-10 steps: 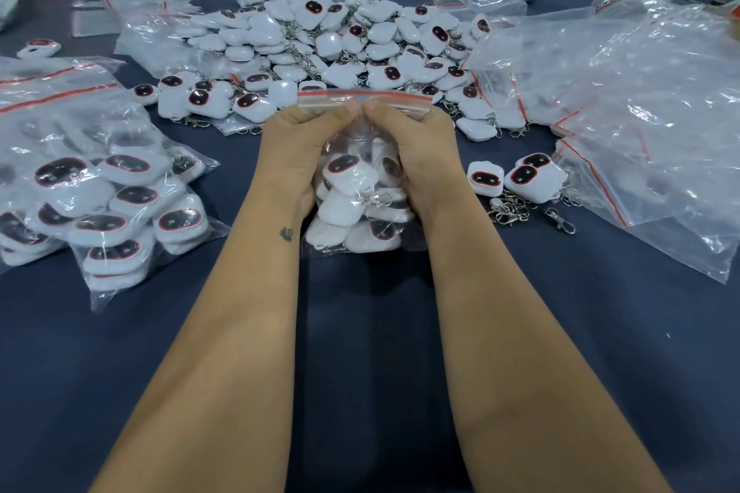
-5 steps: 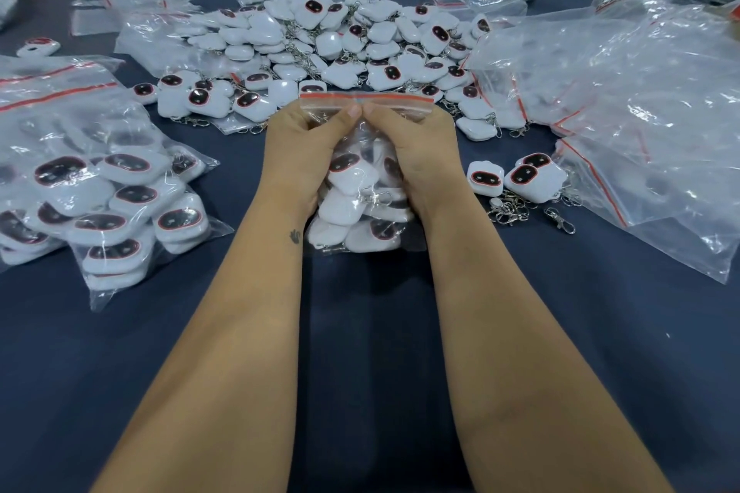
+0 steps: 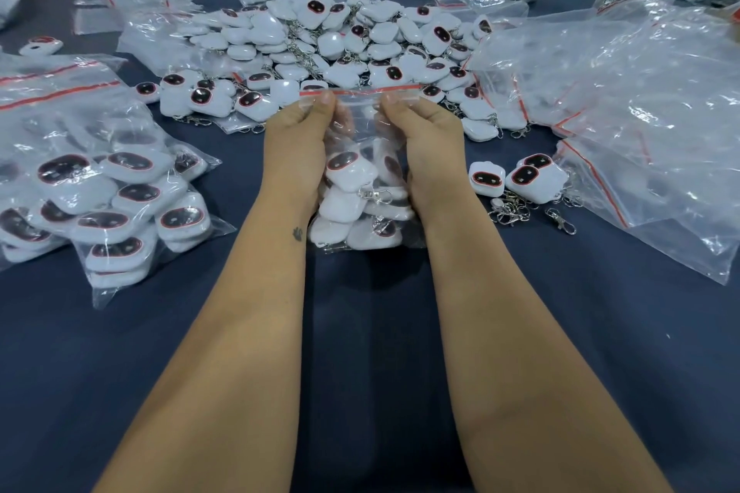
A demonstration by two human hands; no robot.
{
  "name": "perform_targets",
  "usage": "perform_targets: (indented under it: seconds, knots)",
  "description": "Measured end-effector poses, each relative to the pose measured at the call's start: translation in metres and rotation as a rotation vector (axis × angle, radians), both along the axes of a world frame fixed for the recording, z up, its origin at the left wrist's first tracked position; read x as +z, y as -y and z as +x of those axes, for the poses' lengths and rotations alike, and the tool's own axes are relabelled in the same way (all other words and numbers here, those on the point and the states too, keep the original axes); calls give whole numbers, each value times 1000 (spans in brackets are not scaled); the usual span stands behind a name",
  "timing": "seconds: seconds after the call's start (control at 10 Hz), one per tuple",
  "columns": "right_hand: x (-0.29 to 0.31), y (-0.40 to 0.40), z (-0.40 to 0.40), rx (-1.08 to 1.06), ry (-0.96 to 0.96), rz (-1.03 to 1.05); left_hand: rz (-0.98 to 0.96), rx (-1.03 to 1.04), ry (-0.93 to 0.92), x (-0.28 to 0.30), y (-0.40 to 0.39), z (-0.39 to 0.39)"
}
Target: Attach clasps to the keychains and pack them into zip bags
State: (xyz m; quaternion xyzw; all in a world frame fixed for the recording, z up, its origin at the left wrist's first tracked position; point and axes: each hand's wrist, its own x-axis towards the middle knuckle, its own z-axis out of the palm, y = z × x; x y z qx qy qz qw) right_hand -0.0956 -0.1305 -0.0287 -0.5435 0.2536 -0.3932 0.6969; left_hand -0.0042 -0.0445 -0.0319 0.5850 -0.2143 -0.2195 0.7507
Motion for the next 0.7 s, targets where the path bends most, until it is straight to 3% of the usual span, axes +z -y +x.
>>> perform_targets:
  seconds: [0.2, 0.3, 0.4, 0.5, 0.6, 0.7]
  knots:
    - [0, 0, 1, -35, 5, 6, 63, 4, -4, 2, 0, 2]
    - [-1, 1, 0, -63, 14, -3, 123, -12, 91, 2, -2, 1]
    - [-1, -1, 1, -72, -29, -45, 71, 3, 71, 3, -3, 0]
    - [0, -1, 4, -36, -144, -119, 56, 69, 34, 0, -5, 2]
    - [12, -6, 3, -53, -175, -164, 164, 196, 109, 3, -16, 10]
    - [60, 4, -17, -151, 119, -114, 230, 365, 273, 14, -43, 33]
